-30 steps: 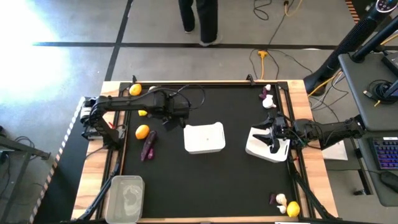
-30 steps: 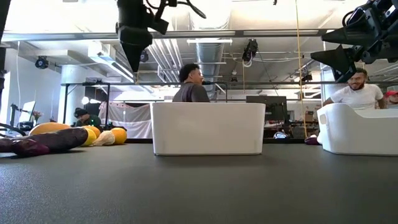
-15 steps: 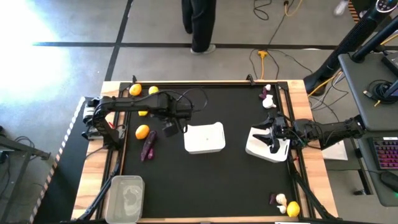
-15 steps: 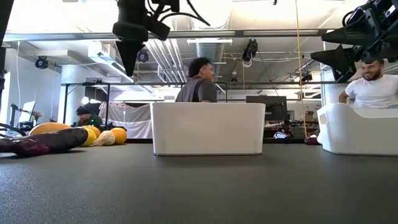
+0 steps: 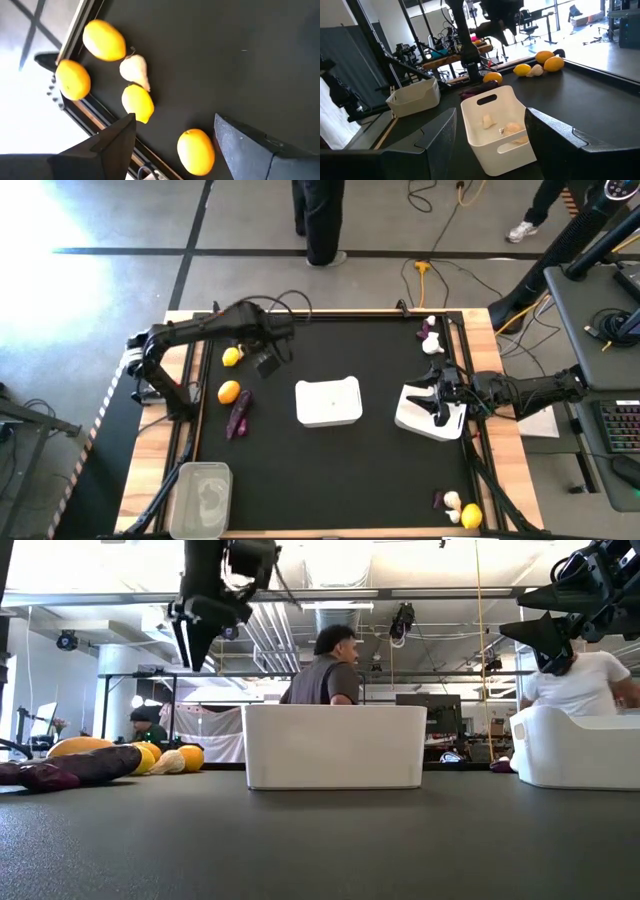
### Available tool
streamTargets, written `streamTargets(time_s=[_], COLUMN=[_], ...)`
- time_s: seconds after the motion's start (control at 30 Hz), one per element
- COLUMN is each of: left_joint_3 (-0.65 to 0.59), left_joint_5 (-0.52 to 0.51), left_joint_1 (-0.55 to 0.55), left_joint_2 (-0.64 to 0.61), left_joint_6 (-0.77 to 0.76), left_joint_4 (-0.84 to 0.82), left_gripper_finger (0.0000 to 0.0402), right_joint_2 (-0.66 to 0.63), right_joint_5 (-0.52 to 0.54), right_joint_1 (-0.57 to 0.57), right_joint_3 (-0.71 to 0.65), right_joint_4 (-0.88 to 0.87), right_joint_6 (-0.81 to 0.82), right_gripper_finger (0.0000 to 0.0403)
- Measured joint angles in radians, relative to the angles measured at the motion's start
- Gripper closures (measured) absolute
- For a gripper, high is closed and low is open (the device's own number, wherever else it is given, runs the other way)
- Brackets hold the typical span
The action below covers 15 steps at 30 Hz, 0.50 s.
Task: Sort produce into baskets
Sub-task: Put the garlic into the left white bin
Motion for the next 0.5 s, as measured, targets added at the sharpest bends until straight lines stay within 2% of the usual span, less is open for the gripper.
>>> streamTargets(time_s=[0.33, 0.5], left_joint_3=[-0.311, -0.380], left_joint_5=[0.002, 0.018], left_joint_1=[0.213, 0.298], left_joint_2=[-0.058, -0.047], left_joint_6=[-0.024, -0.002], left_joint_4=[0.252, 0.363], left_gripper_finger=[0.0150, 0.0150], right_joint_2=[0.000, 0.000], right_joint_5=[0.000, 0.000], right_joint_1=[0.000, 0.000], right_joint_3=[0.000, 0.000], right_joint_4=[0.000, 0.000], right_joint_6=[0.000, 0.000], right_gripper_finger=[0.0174, 0.0174])
